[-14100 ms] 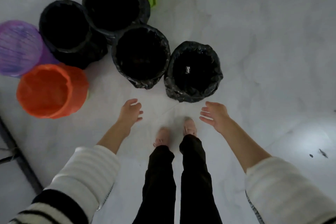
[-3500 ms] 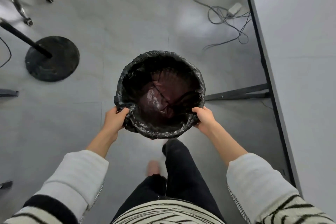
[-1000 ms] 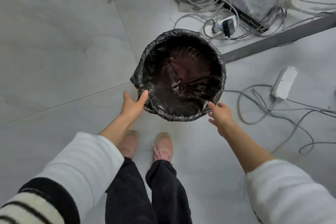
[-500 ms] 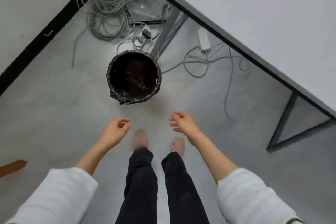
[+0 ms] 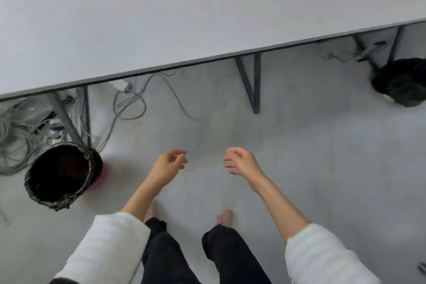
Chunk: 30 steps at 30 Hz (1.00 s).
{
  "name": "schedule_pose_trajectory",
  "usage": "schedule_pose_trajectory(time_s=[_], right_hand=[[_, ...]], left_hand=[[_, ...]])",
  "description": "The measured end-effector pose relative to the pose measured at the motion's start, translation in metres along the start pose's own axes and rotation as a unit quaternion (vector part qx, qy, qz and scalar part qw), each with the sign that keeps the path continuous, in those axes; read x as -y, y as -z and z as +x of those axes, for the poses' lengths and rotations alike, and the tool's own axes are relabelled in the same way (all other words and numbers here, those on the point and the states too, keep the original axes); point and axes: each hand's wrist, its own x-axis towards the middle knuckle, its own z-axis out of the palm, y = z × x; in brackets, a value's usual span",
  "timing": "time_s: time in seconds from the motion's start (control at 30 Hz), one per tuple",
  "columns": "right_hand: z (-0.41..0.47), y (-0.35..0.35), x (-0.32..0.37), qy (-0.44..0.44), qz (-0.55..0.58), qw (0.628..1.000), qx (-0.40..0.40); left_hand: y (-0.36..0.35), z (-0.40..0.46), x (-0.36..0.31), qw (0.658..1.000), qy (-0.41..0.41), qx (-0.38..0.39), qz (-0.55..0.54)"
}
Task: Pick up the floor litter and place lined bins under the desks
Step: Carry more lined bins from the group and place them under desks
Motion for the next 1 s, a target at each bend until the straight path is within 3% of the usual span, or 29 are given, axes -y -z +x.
schedule_pose_trajectory(time_s=[0.17,0.53,0.83,1.0], right_hand=[[-0.028,0.17,-0.026,0.015,0.093,0.992,-0.079],[-0.022,0.477,-0.069,0.008,0.282,0.924,-0.258],[0.013,0.751,-0.045,-0.003,0.36,0.869,-0.34],[0.043,0.878,-0.049,-0.006,0.401,0.847,-0.35]], left_hand=[[-0.154,0.0,-0.112,0.988,-0.07,0.119,0.075],[-0.409,0.06,-0.314,0.94,-0.135,0.253,0.185],[-0.65,0.136,-0.539,0.899,-0.188,0.32,0.234],[-0.778,0.148,-0.626,0.871,-0.181,0.371,0.267]])
